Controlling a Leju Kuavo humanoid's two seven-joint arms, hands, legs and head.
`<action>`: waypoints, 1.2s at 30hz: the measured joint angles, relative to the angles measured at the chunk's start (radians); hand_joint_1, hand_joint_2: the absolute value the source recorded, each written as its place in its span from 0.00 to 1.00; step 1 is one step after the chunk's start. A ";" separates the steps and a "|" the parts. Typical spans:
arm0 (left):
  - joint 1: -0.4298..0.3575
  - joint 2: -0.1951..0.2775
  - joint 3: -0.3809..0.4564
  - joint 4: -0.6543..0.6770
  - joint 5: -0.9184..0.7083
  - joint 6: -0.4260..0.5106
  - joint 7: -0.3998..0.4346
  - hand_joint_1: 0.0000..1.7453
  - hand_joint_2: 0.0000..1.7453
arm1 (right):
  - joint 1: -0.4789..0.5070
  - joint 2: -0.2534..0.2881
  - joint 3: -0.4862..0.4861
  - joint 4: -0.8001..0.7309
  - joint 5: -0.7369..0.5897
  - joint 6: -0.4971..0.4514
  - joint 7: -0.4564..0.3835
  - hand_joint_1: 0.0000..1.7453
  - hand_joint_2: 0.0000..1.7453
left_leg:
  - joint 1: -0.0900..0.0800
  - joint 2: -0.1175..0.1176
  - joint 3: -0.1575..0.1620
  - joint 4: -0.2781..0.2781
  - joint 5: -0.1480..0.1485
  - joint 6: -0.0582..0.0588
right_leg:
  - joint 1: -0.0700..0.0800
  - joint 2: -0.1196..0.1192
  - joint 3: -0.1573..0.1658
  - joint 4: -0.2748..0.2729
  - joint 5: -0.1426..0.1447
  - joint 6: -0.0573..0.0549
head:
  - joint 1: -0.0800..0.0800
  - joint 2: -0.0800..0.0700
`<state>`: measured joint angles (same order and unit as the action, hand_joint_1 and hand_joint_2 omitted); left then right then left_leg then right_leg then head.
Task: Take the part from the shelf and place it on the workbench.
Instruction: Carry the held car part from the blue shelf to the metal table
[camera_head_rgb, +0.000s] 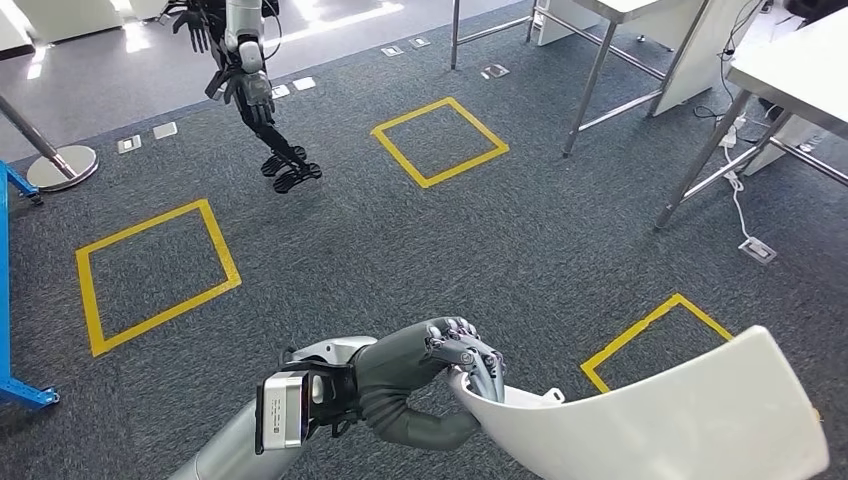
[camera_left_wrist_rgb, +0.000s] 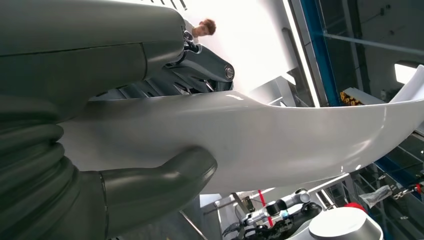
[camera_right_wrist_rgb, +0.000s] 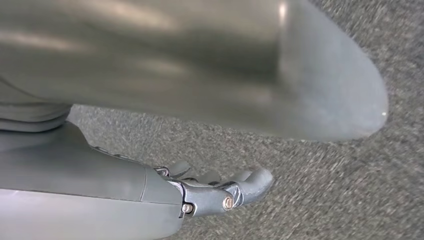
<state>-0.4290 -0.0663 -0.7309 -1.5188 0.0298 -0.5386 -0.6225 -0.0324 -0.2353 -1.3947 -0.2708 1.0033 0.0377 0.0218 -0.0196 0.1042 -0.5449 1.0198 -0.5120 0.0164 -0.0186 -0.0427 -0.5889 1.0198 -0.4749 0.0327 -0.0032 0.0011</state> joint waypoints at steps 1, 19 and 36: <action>-0.001 0.000 0.000 0.001 0.000 -0.001 -0.001 1.00 1.00 | 0.002 0.000 0.000 0.000 0.001 0.000 0.000 0.00 0.00 | 0.001 -0.007 0.000 0.004 -0.005 -0.006 | -0.002 0.008 0.000 -0.002 0.002 -0.005 | 0.000 0.000; -0.002 -0.004 0.001 0.022 -0.012 -0.006 -0.007 1.00 1.00 | -0.004 -0.005 0.000 0.001 0.012 0.009 -0.005 0.00 0.00 | 0.012 -0.118 -0.001 -0.011 0.018 0.028 | -0.011 0.087 -0.063 0.079 -0.027 0.028 | 0.000 0.000; -0.004 -0.007 0.002 0.031 -0.015 -0.008 -0.008 1.00 1.00 | -0.005 -0.009 0.000 0.003 0.013 0.013 -0.016 0.00 0.00 | 0.010 -0.089 -0.083 0.196 -0.108 -0.022 | -0.007 0.051 0.000 -0.013 0.013 -0.021 | -0.004 0.000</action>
<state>-0.4328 -0.0733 -0.7291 -1.4883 0.0147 -0.5468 -0.6306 -0.0378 -0.2439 -1.3951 -0.2678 1.0159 0.0505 0.0063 -0.0096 0.0147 -0.6275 1.2154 -0.6199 -0.0057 -0.0256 0.0088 -0.5885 1.0071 -0.4621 0.0114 -0.0067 0.0011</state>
